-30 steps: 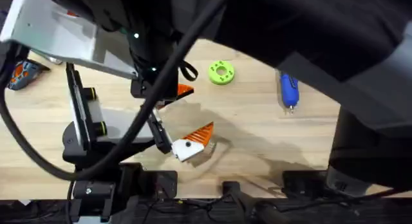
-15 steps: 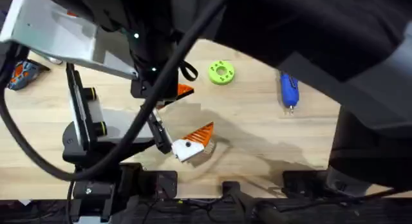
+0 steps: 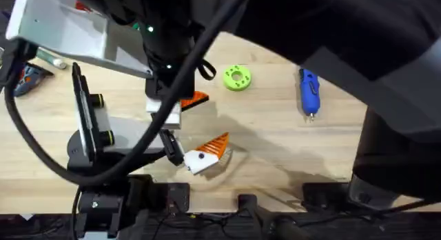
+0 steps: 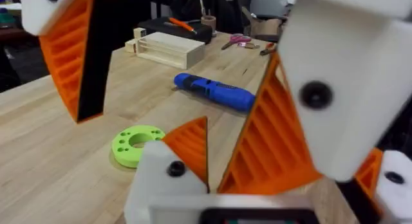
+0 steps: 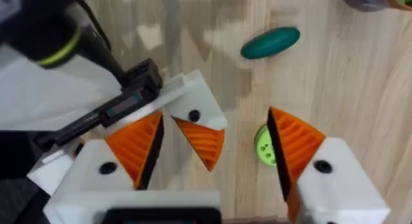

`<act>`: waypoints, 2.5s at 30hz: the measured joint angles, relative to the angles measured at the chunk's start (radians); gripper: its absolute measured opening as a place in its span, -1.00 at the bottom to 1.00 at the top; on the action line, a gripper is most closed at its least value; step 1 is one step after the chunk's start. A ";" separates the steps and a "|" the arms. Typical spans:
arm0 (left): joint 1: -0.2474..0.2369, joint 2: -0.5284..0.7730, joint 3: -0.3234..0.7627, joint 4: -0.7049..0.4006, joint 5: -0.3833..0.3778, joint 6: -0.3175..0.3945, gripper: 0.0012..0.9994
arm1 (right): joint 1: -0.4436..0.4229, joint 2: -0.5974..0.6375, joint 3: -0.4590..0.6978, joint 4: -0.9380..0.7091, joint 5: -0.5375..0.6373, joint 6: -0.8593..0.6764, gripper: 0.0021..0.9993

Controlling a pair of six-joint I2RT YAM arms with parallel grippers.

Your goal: Pick up the gripper from the table and insert it into the empty holder that is missing its gripper. Then pick up a screw, insert it into the mounting hole, and use the screwdriver to tighten it. Finally, clean up the table by picking up the vegetable and placing it into the bucket.

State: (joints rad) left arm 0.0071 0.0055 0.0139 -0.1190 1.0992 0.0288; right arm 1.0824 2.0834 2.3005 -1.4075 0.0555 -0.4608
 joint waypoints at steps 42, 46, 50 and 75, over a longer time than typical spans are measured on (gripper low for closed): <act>0.000 0.000 0.000 0.000 0.004 0.001 0.97 | -0.289 -0.168 0.016 -0.178 0.029 0.610 0.87; 0.000 0.000 0.000 0.000 0.004 0.001 0.97 | -0.344 -0.244 -0.135 -0.149 0.034 0.661 0.87; 0.000 0.000 0.000 0.000 0.004 0.001 0.97 | -0.403 -0.336 -0.269 -0.079 0.038 0.697 0.88; 0.000 0.000 0.000 0.000 0.004 0.001 0.97 | -0.761 -0.543 -0.688 0.002 0.140 0.993 0.88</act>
State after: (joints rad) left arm 0.0071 0.0055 0.0139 -0.1192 1.1034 0.0299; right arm 0.3210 1.5402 1.6129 -1.4051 0.1952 0.5324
